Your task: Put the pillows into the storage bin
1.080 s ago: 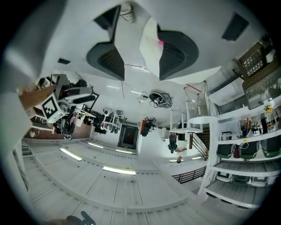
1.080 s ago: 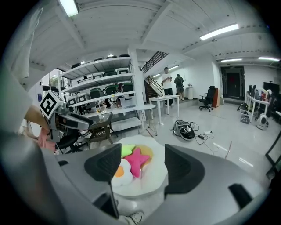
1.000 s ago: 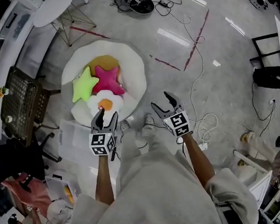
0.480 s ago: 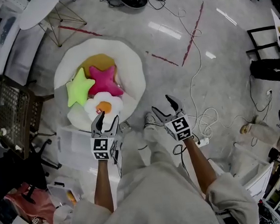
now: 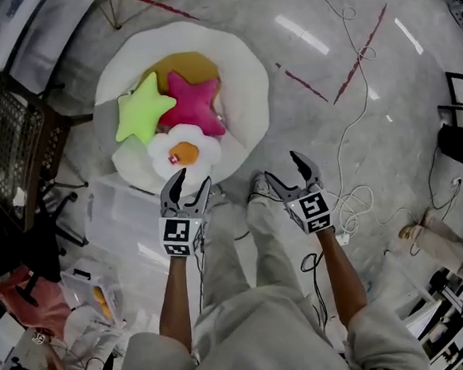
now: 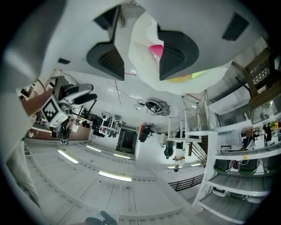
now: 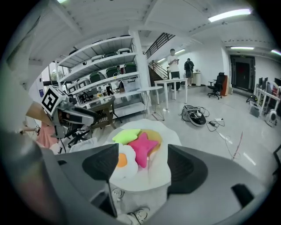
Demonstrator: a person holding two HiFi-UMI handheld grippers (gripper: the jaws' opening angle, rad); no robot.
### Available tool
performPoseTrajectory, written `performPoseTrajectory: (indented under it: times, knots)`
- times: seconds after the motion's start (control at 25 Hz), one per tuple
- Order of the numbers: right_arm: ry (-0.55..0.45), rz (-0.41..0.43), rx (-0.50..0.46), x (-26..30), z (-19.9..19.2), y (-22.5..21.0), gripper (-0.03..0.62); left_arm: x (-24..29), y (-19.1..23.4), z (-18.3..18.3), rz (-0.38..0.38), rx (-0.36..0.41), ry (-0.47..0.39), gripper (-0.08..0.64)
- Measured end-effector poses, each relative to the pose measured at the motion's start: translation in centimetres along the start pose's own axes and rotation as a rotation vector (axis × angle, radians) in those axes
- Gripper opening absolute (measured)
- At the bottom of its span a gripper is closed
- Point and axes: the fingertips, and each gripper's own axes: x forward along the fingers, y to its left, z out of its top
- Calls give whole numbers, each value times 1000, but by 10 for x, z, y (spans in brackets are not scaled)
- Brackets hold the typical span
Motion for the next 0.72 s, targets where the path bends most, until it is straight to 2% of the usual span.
performPoseTrajectory:
  times: [0.28, 0.72]
  knots:
    - [75, 133, -56, 94, -31, 33, 333, 3, 58, -56, 107, -93, -5, 233]
    - [190, 281, -171, 251, -92, 119, 345, -34, 166, -164, 285, -281, -38, 233]
